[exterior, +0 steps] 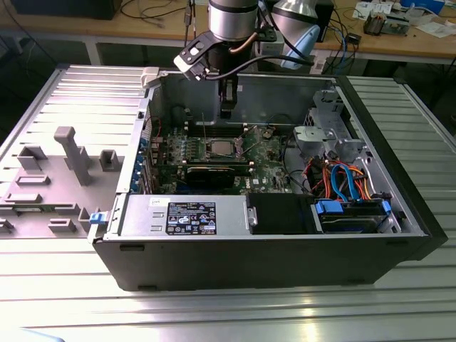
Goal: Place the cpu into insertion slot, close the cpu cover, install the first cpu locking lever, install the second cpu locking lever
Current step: 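Close the cpu cover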
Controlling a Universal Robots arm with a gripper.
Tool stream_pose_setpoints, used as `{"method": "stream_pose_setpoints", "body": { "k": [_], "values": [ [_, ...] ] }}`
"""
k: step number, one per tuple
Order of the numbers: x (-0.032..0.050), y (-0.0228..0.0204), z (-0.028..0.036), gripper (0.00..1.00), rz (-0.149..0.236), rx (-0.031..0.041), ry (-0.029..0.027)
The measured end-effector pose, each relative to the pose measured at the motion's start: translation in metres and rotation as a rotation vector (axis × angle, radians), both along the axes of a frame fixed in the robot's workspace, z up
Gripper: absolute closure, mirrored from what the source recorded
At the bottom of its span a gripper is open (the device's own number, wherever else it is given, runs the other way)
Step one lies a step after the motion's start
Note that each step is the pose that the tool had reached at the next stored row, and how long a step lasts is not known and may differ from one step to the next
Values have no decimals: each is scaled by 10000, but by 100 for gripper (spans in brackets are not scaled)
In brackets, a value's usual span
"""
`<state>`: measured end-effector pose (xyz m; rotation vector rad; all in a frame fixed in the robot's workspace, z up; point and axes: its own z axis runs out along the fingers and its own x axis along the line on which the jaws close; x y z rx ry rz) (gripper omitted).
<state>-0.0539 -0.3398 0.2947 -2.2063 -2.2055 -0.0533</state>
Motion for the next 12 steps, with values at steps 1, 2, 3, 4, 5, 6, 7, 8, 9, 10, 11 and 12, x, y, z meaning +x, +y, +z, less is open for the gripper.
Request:
{"method": "stream_pose_setpoints", "body": {
  "k": [1, 2, 3, 4, 5, 6, 7, 8, 9, 10, 11, 12],
  "values": [
    [0, -1, 15, 89, 0, 2, -1],
    [0, 0, 56, 89, 0, 3, -2],
    [22, -1, 57, 89, 0, 0, -1],
    [37, 0, 56, 89, 0, 1, -1],
    [45, 0, 57, 89, 0, 0, -1],
    [51, 0, 57, 89, 0, 1, -1],
    [56, 0, 56, 89, 0, 0, -2],
    [60, 0, 56, 89, 0, -1, 0],
    [73, 1, 56, 89, 0, -1, 0],
    [85, 0, 56, 89, 0, 0, -1],
    [92, 0, 56, 89, 0, 0, -1],
    [94, 0, 56, 89, 1, 0, -1]
  ]
}}
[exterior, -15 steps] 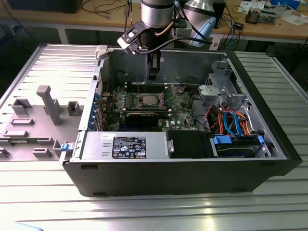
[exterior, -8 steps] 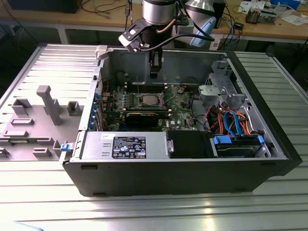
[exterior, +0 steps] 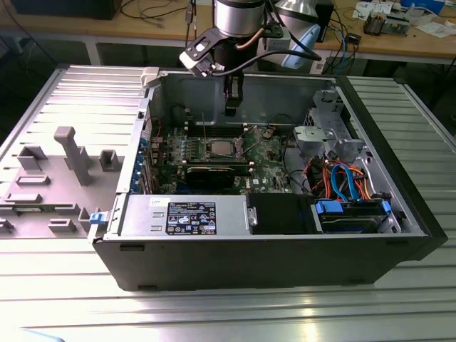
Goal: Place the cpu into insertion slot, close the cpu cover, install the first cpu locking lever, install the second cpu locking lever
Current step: 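Close the cpu cover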
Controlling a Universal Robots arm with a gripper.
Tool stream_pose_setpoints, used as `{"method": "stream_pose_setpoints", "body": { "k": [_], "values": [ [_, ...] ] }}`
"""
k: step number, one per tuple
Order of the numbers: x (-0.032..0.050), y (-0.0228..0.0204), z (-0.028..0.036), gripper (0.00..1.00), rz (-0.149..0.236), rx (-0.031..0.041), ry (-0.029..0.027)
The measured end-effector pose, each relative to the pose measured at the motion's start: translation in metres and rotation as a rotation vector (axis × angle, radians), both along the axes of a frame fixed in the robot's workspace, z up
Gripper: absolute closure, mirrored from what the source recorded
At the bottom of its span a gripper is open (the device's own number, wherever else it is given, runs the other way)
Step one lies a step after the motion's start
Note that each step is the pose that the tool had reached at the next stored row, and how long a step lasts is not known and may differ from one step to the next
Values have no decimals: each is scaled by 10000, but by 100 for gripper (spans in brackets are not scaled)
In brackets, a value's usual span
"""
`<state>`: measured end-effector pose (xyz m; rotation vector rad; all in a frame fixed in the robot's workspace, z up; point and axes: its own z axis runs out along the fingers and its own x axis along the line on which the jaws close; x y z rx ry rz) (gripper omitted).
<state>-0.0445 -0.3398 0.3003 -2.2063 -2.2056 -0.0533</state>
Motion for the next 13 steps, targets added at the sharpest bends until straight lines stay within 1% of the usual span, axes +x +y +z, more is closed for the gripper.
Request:
{"method": "stream_pose_setpoints", "body": {
  "k": [13],
  "values": [
    [24, 0, -2, 89, -1, -9, 0]
  ]
}}
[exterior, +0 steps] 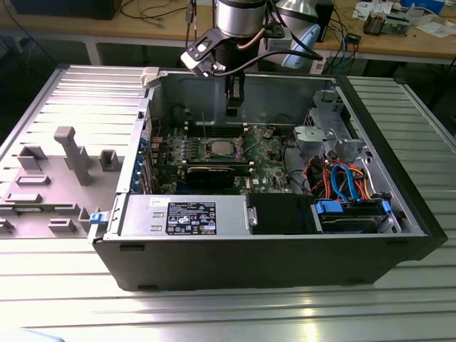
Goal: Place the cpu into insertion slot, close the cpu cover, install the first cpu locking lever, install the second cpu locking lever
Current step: 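Close the cpu cover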
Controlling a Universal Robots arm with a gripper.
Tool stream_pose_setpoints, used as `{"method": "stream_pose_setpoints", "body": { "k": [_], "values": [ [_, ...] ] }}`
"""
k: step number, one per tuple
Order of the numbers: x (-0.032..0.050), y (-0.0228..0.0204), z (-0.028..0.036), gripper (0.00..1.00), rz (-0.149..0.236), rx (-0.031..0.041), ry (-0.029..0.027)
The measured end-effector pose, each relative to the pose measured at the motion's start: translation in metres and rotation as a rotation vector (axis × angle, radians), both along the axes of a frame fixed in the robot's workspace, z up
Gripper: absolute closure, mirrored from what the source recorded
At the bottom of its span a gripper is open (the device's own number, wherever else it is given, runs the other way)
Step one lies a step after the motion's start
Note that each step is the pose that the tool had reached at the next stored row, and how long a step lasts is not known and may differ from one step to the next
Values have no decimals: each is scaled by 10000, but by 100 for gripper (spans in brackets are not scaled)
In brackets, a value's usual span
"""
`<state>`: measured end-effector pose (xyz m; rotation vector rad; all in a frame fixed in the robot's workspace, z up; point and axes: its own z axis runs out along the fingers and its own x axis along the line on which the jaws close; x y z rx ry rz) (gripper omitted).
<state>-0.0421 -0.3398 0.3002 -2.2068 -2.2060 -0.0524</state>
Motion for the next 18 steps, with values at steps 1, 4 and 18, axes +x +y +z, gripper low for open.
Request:
{"method": "stream_pose_setpoints", "body": {
  "k": [1, 4, 18],
  "values": [
    [3, 0, 0, 89, 1, 0, 0],
    [13, -1, 0, 89, 1, 0, 0],
    [50, -4, -1, 89, -1, 0, 0]
  ]
}}
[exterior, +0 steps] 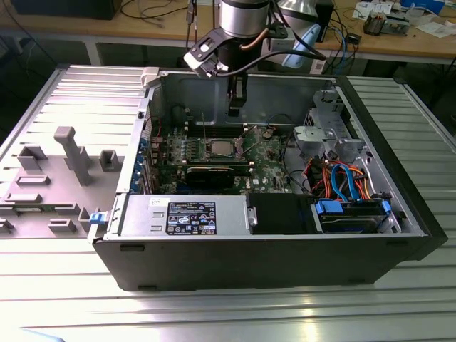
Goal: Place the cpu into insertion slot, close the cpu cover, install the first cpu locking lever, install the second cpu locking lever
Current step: 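Close the cpu cover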
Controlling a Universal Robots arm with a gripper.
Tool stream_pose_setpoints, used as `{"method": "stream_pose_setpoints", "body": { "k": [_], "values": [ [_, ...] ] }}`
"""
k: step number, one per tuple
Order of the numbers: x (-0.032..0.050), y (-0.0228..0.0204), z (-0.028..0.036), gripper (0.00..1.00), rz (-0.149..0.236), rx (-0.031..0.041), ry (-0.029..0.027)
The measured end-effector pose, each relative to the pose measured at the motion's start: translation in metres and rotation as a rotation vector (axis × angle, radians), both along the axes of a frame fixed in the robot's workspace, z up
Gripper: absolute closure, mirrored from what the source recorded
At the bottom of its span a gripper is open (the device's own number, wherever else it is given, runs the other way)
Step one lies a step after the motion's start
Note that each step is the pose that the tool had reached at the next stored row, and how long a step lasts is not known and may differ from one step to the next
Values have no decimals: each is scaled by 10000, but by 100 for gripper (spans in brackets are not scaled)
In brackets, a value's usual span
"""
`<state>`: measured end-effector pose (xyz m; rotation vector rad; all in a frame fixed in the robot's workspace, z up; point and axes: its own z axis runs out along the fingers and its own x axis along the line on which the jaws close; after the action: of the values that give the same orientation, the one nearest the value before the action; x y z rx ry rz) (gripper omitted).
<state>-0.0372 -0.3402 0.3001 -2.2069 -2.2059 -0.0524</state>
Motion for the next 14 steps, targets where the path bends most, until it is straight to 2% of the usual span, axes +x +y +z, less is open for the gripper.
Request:
{"method": "stream_pose_setpoints", "body": {
  "k": [14],
  "values": [
    [54, -4, -1, 89, 1, -7, 0]
  ]
}}
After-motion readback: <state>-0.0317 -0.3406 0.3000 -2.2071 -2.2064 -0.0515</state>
